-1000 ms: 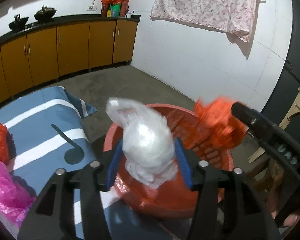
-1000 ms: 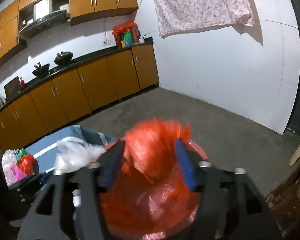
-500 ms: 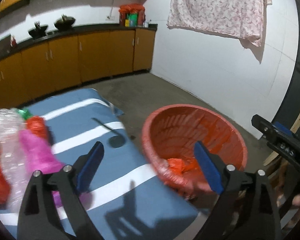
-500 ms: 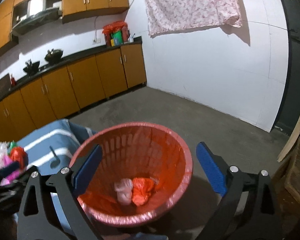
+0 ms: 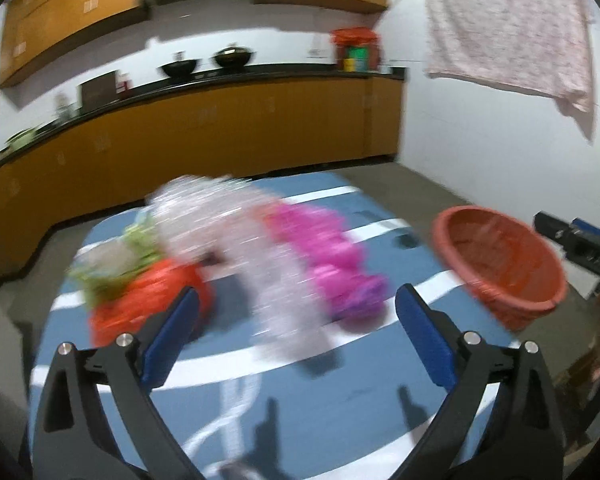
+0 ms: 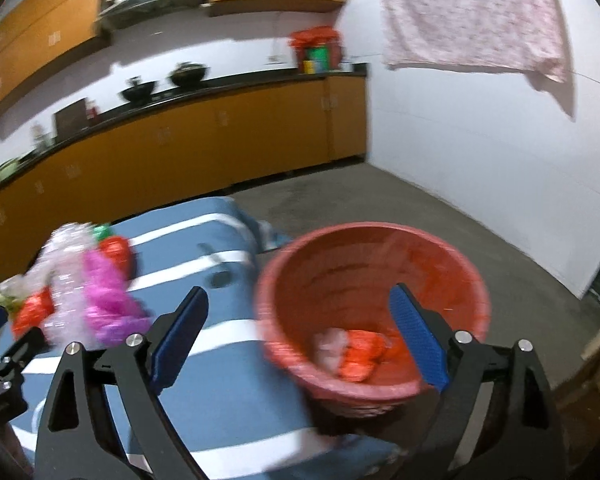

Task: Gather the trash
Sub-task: 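Move the right gripper back to the pile and grasp the pink bag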

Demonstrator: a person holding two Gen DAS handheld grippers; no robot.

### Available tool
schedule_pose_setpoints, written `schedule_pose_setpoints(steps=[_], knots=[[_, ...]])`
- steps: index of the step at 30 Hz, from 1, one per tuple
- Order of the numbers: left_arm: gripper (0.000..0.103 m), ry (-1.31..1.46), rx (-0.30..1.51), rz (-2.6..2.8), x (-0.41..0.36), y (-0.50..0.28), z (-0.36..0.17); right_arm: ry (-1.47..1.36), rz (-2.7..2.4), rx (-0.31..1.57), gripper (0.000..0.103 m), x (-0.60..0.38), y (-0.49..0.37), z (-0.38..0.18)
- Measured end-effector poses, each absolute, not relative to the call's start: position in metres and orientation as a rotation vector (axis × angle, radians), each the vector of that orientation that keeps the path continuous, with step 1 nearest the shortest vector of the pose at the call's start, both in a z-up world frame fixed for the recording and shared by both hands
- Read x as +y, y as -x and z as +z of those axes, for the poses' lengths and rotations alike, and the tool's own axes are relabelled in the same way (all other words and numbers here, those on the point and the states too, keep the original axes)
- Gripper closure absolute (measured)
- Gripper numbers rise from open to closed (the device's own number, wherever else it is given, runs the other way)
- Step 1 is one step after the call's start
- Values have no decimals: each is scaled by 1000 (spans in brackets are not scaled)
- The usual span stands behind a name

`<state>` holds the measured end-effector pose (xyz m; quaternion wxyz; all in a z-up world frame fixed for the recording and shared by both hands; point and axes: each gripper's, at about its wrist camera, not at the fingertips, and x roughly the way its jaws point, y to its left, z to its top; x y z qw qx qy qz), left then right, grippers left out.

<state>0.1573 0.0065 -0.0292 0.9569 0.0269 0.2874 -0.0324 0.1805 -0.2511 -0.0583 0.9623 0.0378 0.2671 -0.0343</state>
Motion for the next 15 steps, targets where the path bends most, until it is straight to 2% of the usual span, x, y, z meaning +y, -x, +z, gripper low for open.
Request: schedule_pose_setpoints(steps=[10, 15], knots=[[7, 25, 617, 162, 110, -141, -44, -29, 124, 608, 27, -166, -209, -76], [7, 35, 621, 198, 134, -137, -50, -27, 144, 640, 28, -143, -229, -86]])
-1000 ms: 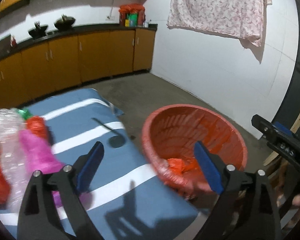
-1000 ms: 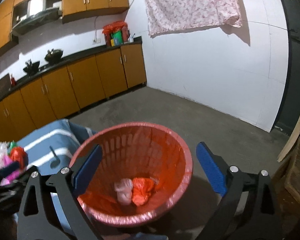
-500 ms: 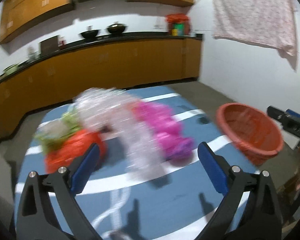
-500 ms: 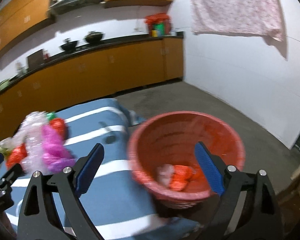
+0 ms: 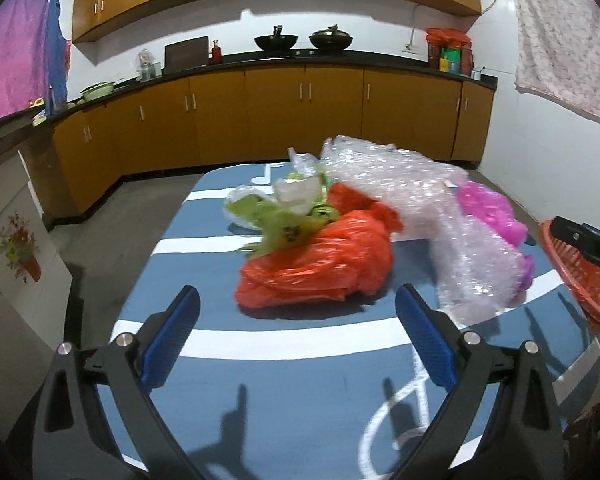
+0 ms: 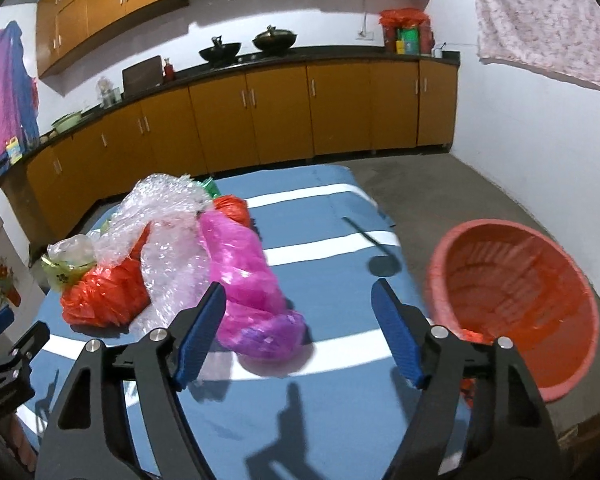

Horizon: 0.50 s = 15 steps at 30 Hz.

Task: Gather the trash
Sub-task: 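Move the right gripper back to the pile and grasp the pink bag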

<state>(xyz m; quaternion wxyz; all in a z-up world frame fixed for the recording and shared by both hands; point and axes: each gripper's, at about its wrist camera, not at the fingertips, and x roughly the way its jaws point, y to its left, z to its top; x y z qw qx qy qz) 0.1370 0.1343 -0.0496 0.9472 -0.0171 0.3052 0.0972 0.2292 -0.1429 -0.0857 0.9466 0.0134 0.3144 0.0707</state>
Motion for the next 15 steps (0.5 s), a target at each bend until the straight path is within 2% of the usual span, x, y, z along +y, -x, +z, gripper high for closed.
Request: schedule_pose_setpoints(steps=[12, 15], knots=[[7, 80, 640, 188, 147, -148, -58, 25, 149, 723, 29, -107, -263, -113], [7, 86, 641, 178, 148, -153, -59, 38, 156, 750, 34, -104, -268, -121]])
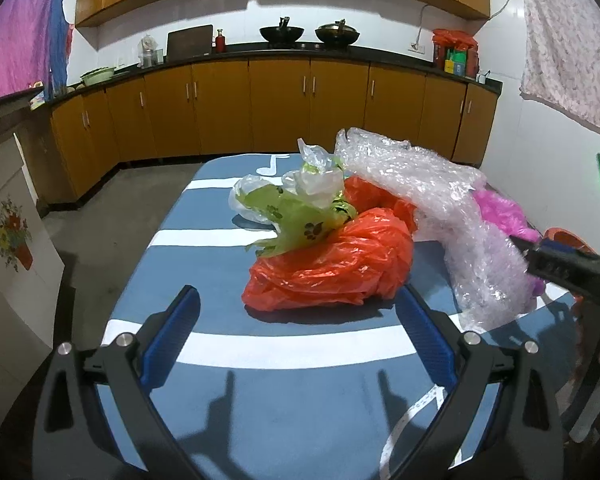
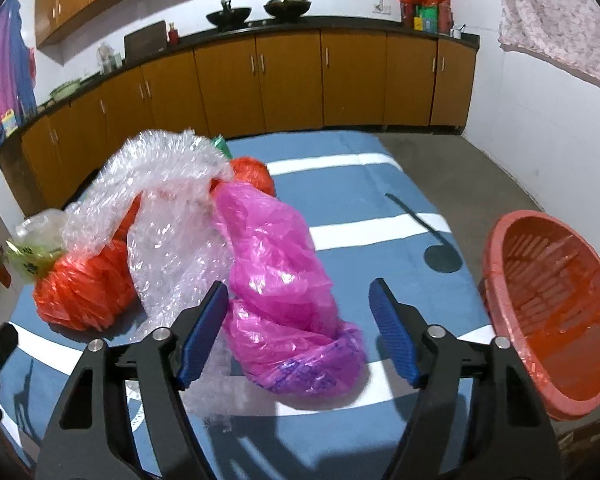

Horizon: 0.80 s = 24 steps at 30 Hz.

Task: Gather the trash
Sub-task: 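Move the right gripper back to the pile and grasp the pink bag, then lift the pink bag with the right gripper while the left gripper grasps the bubble wrap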

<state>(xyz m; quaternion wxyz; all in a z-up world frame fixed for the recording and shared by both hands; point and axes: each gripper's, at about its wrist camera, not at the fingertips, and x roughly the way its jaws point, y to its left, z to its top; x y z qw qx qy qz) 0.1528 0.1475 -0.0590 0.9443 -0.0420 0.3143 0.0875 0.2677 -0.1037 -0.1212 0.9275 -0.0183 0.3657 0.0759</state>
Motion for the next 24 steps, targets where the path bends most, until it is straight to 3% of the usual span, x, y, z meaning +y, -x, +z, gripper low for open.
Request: schedule_pose_setpoints(steps=[10, 17, 19, 24], knots=[[7, 109, 625, 164, 147, -161, -59, 59, 183, 756, 54, -105, -262, -123], [7, 117, 593, 177, 151, -162, -49, 9, 172, 743, 61, -122, -255, -117], [7, 120, 592, 175, 150, -163, -48, -7, 165, 741, 69, -128, -253, -116], [7, 109, 594, 153, 141, -166, -48, -24, 151, 748, 69, -138, -254, -117]])
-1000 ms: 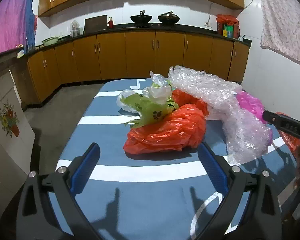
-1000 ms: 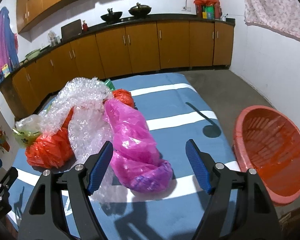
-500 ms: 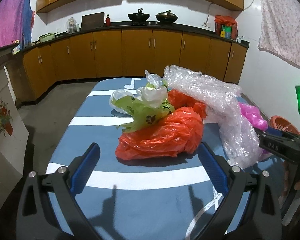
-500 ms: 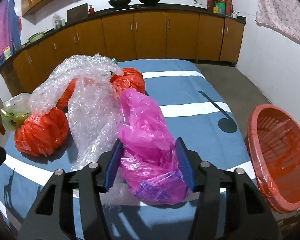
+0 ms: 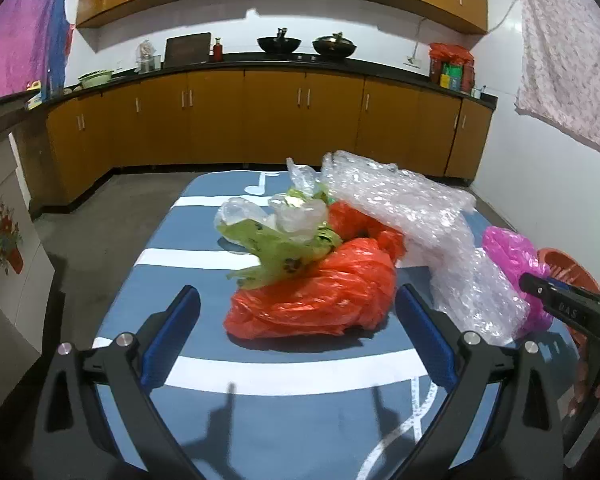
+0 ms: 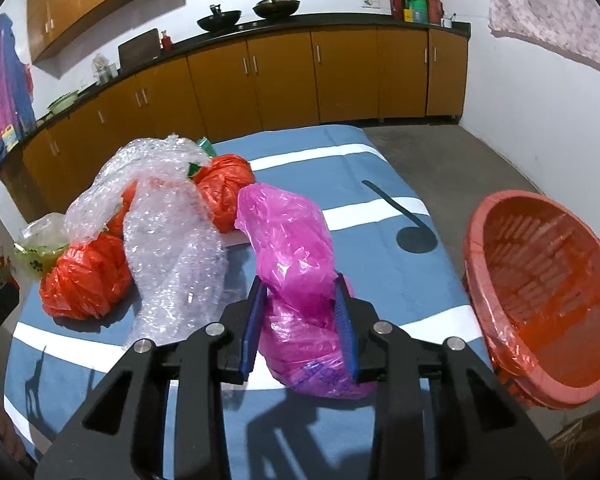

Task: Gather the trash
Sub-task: 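Lift the pink bag with the right gripper while the left gripper grasps the bubble wrap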

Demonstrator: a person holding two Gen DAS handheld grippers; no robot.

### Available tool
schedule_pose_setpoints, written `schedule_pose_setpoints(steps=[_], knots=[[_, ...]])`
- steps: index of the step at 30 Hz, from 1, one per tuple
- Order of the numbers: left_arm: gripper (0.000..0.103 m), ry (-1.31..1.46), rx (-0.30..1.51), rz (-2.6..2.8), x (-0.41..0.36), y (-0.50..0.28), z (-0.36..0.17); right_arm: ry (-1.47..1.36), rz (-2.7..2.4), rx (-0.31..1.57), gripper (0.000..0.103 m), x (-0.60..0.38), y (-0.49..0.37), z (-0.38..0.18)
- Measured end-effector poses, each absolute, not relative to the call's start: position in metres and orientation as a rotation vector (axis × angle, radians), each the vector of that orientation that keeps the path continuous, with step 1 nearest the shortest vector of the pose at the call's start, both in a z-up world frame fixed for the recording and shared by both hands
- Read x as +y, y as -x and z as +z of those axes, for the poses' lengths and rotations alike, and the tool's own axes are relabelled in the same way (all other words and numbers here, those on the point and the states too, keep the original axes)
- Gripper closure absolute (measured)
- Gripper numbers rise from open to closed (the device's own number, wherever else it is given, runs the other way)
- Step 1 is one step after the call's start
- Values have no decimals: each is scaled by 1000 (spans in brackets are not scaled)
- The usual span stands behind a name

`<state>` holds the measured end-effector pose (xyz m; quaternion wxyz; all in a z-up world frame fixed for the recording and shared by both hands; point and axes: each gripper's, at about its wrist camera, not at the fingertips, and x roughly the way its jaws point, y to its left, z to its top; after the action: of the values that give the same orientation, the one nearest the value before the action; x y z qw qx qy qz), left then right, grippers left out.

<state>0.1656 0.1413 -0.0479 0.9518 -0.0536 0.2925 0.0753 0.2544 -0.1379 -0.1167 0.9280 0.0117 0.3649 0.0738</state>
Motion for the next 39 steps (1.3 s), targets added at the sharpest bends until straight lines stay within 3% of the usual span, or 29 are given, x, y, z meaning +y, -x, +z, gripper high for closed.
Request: schedule_pose_setpoints(steps=[3, 5, 7, 9, 12, 14, 19, 23, 27, 33, 36, 39], knots=[[7, 107, 598, 141, 136, -166, -49, 2, 167, 760, 66, -133, -257, -119], [7, 109, 599, 137, 133, -166, -48, 10, 172, 762, 58, -129, -259, -121], [7, 108, 598, 138, 132, -167, -47, 17, 170, 768, 43, -126, -262, -124], [7, 109, 598, 139, 133, -167, -47, 30, 163, 771, 41, -123, -264, -127], [7, 110, 599, 139, 133, -167, -47, 67, 151, 767, 41, -121, -265, -130], [7, 110, 597, 134, 132, -167, -47, 87, 136, 760, 56, -123, -264, -130], [7, 124, 589, 103, 127, -170, -43, 35, 128, 753, 67, -140, -259, -124], [8, 144, 576, 70, 115, -179, -34, 19, 114, 738, 68, -152, -250, -118], [19, 138, 557, 46, 97, -198, -20, 4, 102, 732, 68, -163, -244, -113], [24, 61, 560, 22, 70, -230, -18, -19, 95, 735, 68, -175, -241, -110], [33, 46, 598, 23, 66, -242, -27, -25, 94, 737, 68, -179, -241, -109], [36, 110, 646, 4, 73, -253, -33, -25, 94, 739, 68, -181, -241, -111]])
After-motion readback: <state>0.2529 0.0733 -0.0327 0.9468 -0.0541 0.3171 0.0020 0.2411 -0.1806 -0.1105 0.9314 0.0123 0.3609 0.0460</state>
